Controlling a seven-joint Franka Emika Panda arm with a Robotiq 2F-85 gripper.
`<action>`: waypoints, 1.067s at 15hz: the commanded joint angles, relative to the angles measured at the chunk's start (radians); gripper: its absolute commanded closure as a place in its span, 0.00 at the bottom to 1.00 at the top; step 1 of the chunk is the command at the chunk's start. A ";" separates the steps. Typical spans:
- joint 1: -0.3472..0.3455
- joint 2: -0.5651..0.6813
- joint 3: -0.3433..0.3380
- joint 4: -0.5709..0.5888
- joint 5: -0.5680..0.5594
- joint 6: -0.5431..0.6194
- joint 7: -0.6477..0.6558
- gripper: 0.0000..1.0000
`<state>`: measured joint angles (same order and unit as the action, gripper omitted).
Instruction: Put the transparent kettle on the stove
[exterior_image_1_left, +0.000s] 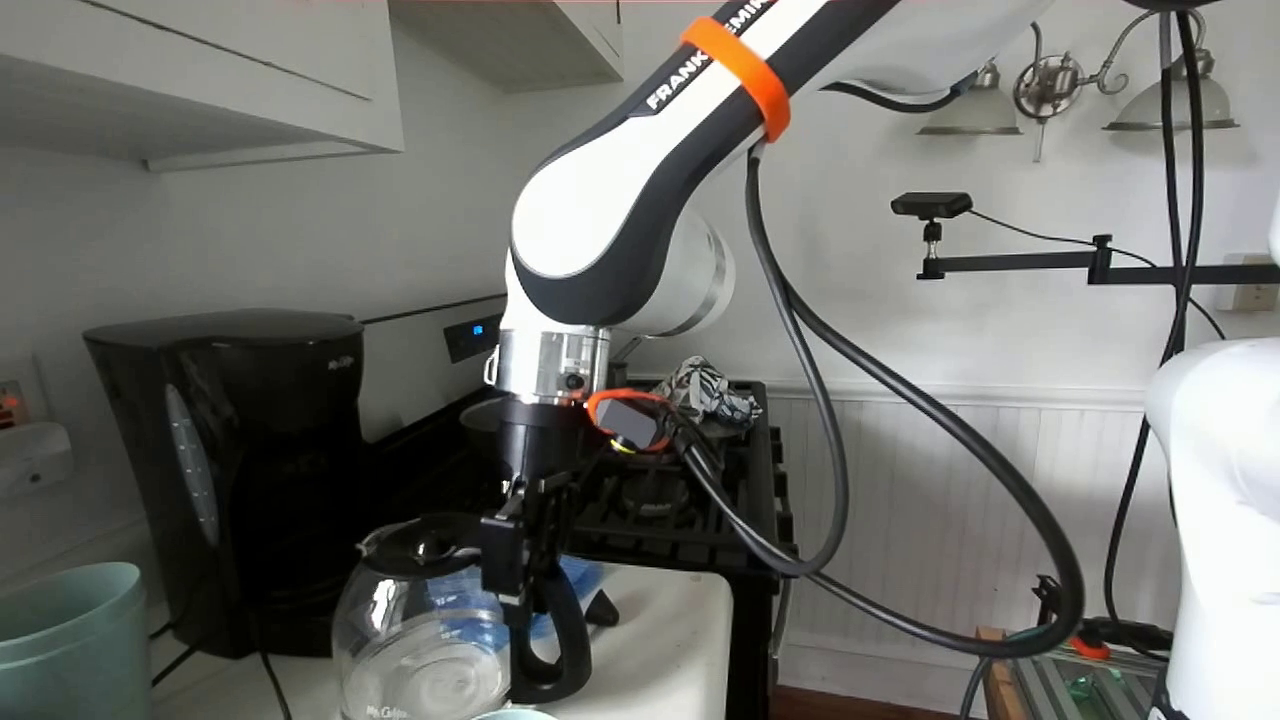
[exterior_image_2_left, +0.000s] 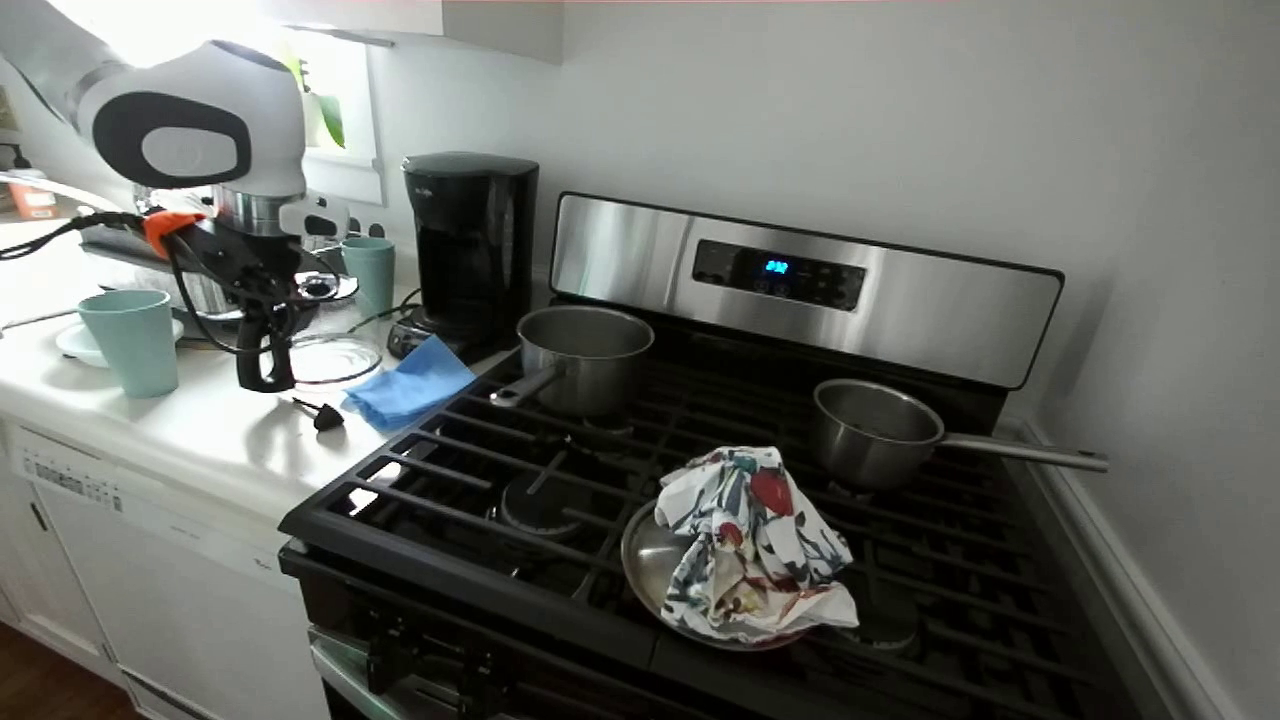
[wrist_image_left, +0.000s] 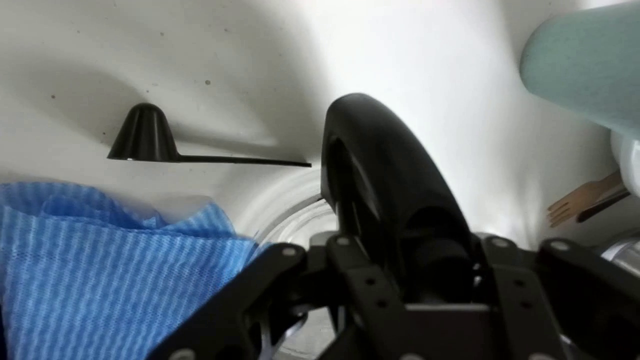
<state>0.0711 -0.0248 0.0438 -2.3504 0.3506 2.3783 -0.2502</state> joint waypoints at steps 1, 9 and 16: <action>-0.005 0.014 -0.001 0.017 0.028 -0.008 -0.022 0.89; -0.011 0.012 -0.004 0.025 -0.009 -0.032 0.023 0.41; -0.010 0.027 -0.003 0.042 -0.014 -0.096 0.064 0.15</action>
<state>0.0673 -0.0202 0.0398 -2.3419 0.3491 2.3331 -0.2224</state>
